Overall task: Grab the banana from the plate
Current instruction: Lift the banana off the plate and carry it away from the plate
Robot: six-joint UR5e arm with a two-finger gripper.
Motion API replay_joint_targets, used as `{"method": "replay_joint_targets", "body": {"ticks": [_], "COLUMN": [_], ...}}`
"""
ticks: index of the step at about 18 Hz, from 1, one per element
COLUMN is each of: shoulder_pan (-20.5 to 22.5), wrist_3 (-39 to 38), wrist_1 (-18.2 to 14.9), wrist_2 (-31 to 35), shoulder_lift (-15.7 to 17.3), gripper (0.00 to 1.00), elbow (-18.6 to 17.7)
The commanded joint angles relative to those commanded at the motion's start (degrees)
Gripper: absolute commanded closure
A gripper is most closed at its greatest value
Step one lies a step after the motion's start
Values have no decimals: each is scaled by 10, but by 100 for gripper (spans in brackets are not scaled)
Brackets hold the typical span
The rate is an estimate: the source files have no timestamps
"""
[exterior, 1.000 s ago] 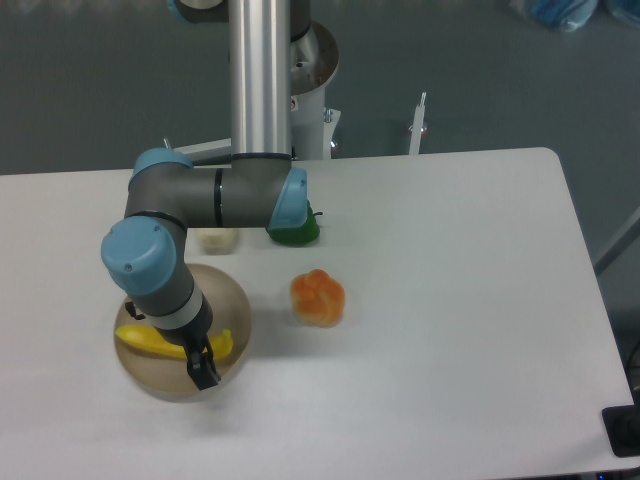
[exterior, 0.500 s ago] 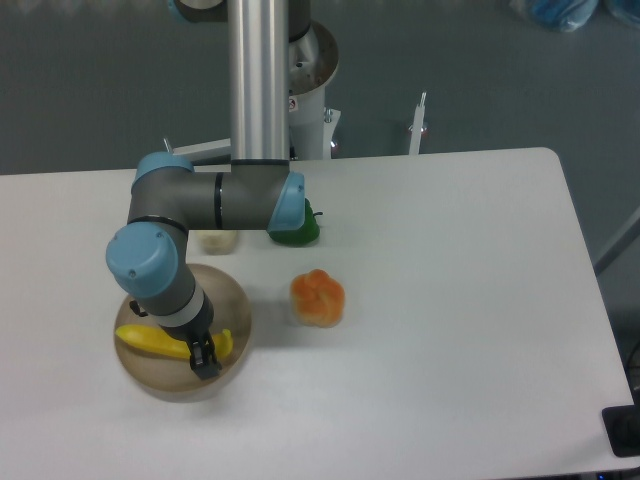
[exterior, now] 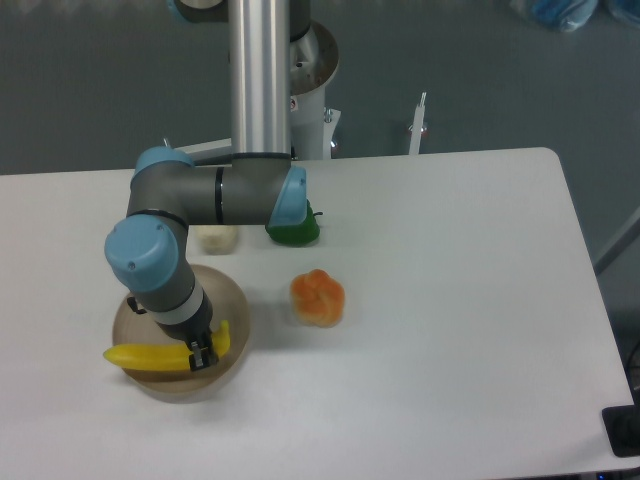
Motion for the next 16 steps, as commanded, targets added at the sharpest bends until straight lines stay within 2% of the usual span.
{"method": "replay_joint_targets", "body": {"ticks": [2,4,7,9,12,15,16], "shoulder_pan": [23,52,108,144,188,232,257], "wrist_3": [0,0,0,1,2,2,7], "wrist_1": [-4,-5,-11,-34,-74,-97,-116], "wrist_2": [2,0,-20,-22,-38,-63,-81], "shoulder_lift": [35,55,72,79,62,21,1], "gripper": [100,100,100,100,100,100,100], "elbow": [0,0,1,9,42,91,115]}}
